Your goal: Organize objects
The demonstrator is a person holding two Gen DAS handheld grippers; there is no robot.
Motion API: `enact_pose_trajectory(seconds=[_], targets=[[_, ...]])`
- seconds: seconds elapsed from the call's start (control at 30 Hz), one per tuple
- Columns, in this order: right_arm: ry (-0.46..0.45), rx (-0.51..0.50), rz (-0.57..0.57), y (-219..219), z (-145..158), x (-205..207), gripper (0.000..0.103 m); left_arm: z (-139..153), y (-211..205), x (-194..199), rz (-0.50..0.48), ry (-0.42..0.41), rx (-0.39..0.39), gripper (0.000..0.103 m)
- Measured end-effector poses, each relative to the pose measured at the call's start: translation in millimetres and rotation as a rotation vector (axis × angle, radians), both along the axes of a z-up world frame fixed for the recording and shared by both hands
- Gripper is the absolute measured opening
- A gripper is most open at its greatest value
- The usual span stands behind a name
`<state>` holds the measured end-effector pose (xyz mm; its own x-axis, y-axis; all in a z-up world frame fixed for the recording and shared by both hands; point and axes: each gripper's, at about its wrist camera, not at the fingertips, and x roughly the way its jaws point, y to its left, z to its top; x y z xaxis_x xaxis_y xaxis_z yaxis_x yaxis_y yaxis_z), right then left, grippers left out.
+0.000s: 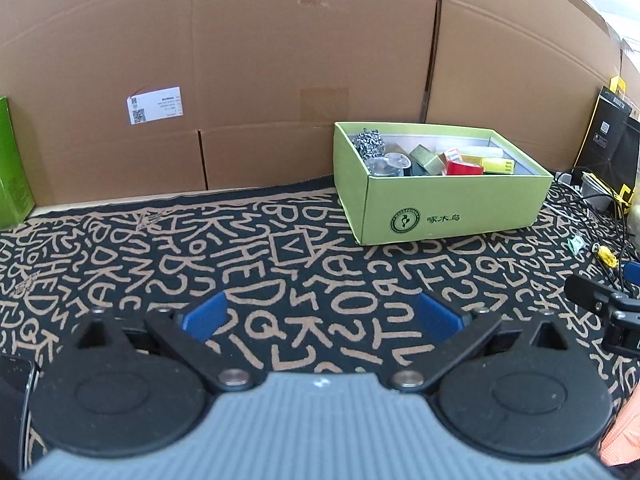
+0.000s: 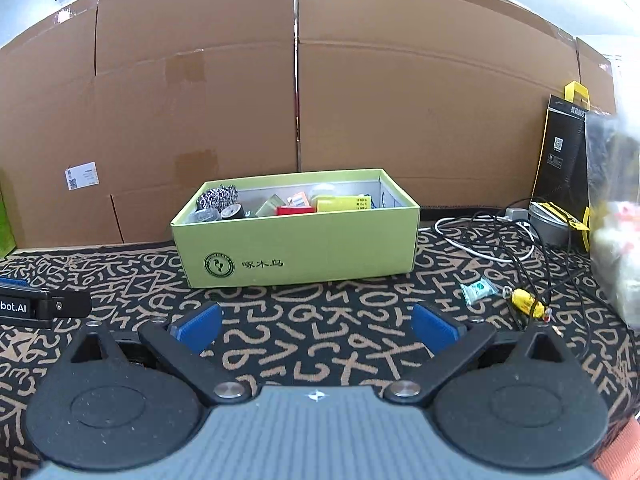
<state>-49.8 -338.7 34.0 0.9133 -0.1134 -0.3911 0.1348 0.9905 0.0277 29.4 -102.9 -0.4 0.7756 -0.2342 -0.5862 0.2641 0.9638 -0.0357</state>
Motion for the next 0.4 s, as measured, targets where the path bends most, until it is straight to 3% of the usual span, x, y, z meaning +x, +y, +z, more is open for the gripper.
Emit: enact_pose_trajectory(seconds=[0.4], targets=[[0.032,-0.004,-0.009,1.9,-5.6,4.9,0.103,-4.6,0.5,0.6,-0.026,0.026,-0.026,0.103]])
